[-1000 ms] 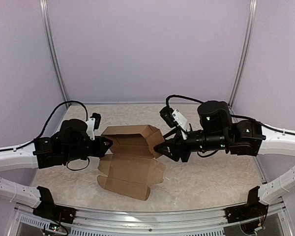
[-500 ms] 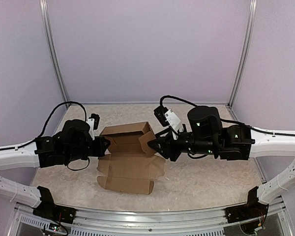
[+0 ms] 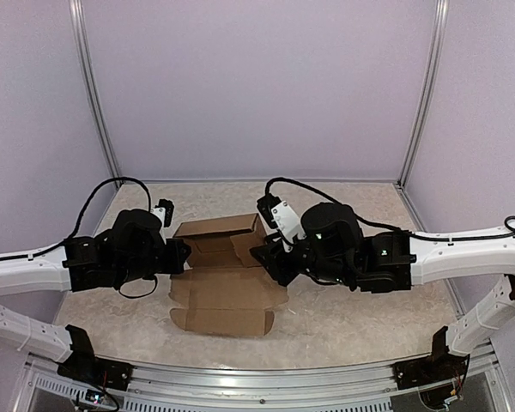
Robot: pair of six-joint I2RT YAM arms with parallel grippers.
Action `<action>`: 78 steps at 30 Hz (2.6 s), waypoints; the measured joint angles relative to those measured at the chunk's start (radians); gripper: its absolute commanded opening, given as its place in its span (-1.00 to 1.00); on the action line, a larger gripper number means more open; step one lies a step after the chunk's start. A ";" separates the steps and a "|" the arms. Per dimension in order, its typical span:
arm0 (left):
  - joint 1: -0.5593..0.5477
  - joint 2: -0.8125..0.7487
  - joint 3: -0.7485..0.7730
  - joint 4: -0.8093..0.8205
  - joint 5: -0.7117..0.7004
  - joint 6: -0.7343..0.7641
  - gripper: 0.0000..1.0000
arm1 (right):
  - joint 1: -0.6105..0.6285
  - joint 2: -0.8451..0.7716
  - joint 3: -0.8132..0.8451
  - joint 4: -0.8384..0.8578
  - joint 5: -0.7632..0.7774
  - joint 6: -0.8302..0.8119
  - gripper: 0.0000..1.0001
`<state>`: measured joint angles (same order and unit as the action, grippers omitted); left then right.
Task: Fold the paper box
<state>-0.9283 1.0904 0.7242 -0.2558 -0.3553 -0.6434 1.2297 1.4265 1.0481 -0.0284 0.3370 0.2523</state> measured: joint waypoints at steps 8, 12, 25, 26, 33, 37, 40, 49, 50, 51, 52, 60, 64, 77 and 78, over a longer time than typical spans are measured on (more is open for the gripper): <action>-0.037 0.047 0.047 -0.051 -0.079 -0.038 -1.00 | 0.051 0.076 0.000 0.092 0.208 -0.020 -0.19; -0.054 0.063 0.060 -0.070 -0.107 -0.058 -1.00 | 0.075 0.117 0.000 0.138 0.323 -0.039 -0.20; -0.106 0.078 0.082 -0.100 -0.154 -0.090 -1.00 | 0.116 0.224 0.000 0.334 0.578 -0.134 -0.43; -0.109 0.078 0.087 -0.105 -0.159 -0.091 -1.00 | 0.116 0.227 0.000 0.349 0.593 -0.142 -0.53; -0.118 0.077 0.092 -0.132 -0.177 -0.108 -1.00 | 0.116 0.241 0.000 0.420 0.663 -0.196 -1.00; -0.124 0.077 0.094 -0.139 -0.177 -0.115 -1.00 | 0.116 0.255 0.000 0.438 0.686 -0.209 -1.00; -0.125 0.077 0.096 -0.139 -0.177 -0.116 -1.00 | 0.118 0.262 0.000 0.462 0.701 -0.223 -1.00; -0.129 0.077 0.097 -0.135 -0.179 -0.117 -1.00 | 0.137 0.273 0.000 0.509 0.711 -0.262 -0.49; -0.129 0.077 0.097 -0.135 -0.179 -0.117 -1.00 | 0.140 0.273 0.000 0.517 0.711 -0.267 -0.49; -0.130 0.077 0.097 -0.134 -0.179 -0.117 -1.00 | 0.142 0.273 0.000 0.525 0.711 -0.274 -0.49; -0.130 0.077 0.098 -0.134 -0.179 -0.119 -1.00 | 0.142 0.273 0.000 0.531 0.711 -0.281 -0.48; -0.134 0.077 0.098 -0.124 -0.179 -0.130 -1.00 | 0.142 0.273 0.000 0.603 0.712 -0.358 -0.51; -0.139 0.077 0.098 -0.113 -0.179 -0.137 -1.00 | 0.142 0.275 0.001 0.655 0.722 -0.419 -0.56; -0.146 0.056 0.098 -0.128 -0.181 -0.139 -1.00 | 0.139 0.326 0.025 0.834 0.779 -0.631 -1.00; -0.146 0.055 0.098 -0.128 -0.181 -0.139 -1.00 | 0.139 0.326 0.026 0.837 0.779 -0.638 -1.00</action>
<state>-1.0744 1.1450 0.8219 -0.3840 -0.5362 -0.7826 1.3685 1.7527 1.0737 0.8089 1.1160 -0.3859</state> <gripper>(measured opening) 0.017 0.021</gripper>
